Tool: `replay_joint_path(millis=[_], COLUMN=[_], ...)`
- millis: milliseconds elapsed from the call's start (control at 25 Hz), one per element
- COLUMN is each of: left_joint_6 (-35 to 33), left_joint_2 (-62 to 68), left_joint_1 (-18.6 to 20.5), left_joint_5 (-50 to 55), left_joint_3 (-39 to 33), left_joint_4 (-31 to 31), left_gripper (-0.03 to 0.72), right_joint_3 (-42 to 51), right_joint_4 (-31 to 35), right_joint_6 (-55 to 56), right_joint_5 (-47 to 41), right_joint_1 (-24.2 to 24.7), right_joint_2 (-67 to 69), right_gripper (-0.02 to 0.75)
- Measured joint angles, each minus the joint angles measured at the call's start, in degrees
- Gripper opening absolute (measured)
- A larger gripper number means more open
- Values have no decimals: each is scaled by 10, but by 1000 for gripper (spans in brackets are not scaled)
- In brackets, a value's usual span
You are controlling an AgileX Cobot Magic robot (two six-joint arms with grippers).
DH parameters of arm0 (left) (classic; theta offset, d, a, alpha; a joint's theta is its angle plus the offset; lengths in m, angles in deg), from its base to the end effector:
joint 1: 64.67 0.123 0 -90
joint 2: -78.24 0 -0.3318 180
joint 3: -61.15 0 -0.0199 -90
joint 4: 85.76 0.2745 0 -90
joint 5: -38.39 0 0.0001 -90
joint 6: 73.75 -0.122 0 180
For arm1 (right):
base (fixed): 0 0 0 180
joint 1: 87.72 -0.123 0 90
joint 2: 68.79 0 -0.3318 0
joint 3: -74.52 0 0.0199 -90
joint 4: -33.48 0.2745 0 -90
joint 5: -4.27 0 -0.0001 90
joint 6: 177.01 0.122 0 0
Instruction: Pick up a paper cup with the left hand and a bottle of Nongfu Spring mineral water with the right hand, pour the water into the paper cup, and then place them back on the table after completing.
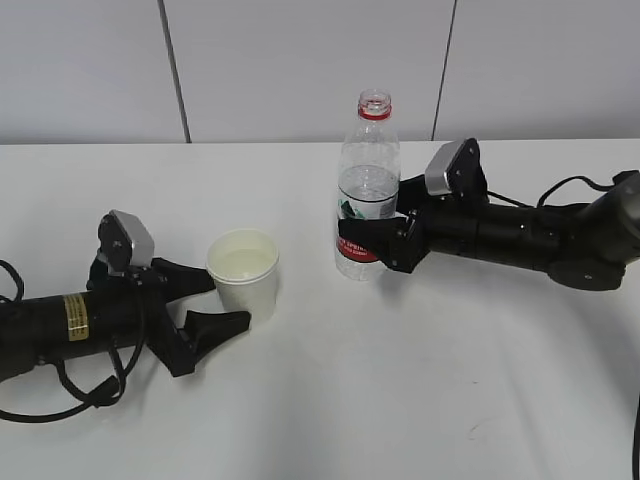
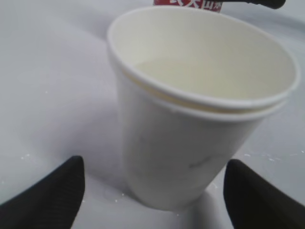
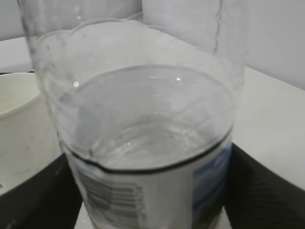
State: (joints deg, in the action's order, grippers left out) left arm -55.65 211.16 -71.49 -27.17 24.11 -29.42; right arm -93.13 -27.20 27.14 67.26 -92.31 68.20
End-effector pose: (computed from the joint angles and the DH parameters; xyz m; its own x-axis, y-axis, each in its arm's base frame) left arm 0.3493 -0.1348 0.0601 -0.2977 0.1918 -0.9352 0.8281 0.5393 -0.1530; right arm 0.4647 0.1323 0.1027 -0.0538 -0.1658 -0.9847 -0.8382 0.5435 -0.0458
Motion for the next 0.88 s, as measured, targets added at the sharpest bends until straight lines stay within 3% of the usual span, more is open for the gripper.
replay_joint_path(millis=[520, 880], left_joint_6=[13, 9], left_joint_2=[-28, -29], left_joint_1=[85, 103], left_joint_5=[0, 9], left_joint_3=[-29, -29], left_joint_4=[52, -6], left_gripper=[547, 550], right_joint_3=[0, 0], right_joint_4=[-92, -88], right_joint_6=[38, 43], right_joint_5=[-7, -23], right_joint_1=[63, 117], right_joint_2=[0, 0], right_gripper=[607, 596])
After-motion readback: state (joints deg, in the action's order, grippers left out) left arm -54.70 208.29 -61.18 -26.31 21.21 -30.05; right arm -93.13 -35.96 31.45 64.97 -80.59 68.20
